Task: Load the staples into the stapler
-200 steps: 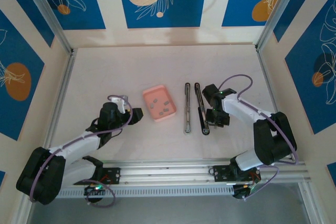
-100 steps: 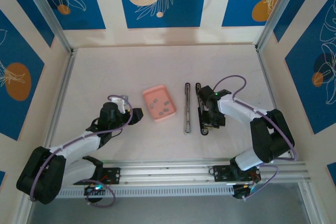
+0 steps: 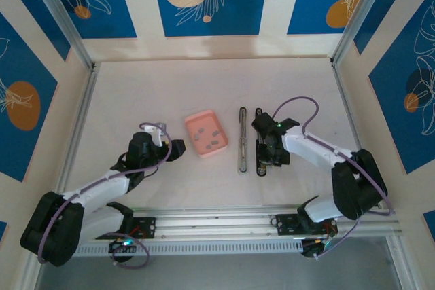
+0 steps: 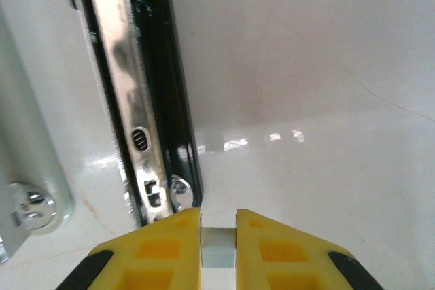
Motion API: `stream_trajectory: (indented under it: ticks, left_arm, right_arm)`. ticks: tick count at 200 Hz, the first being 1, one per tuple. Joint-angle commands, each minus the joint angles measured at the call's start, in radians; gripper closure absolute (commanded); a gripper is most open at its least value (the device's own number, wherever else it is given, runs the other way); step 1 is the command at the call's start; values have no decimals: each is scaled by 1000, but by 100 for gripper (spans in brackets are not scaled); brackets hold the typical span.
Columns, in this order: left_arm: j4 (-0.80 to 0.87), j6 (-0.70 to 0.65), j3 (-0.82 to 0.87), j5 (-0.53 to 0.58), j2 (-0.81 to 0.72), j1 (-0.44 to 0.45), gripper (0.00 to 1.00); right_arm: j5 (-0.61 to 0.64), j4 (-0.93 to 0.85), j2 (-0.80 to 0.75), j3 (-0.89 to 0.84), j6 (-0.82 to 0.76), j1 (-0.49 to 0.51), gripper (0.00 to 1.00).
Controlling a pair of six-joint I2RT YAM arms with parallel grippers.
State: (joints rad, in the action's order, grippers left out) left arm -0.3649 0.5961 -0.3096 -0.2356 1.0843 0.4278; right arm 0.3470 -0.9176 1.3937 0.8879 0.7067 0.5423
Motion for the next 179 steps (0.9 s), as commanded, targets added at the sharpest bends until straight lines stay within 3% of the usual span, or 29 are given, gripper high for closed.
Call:
stream_trajectory:
  ticks: [1,46,179]
  left_arm:
    - [-60,-37,-24,-22,-10,8,38]
    - [-111,-44,-30,-44,28,13,38]
    - [-104,-60,-40,-37,51,28,38]
  right_arm:
    - [46,-2,-75,5,28,24,82]
    - [74,112,-107,-15,-11,68,82]
    - [93,147,-94,-84,2,111,82]
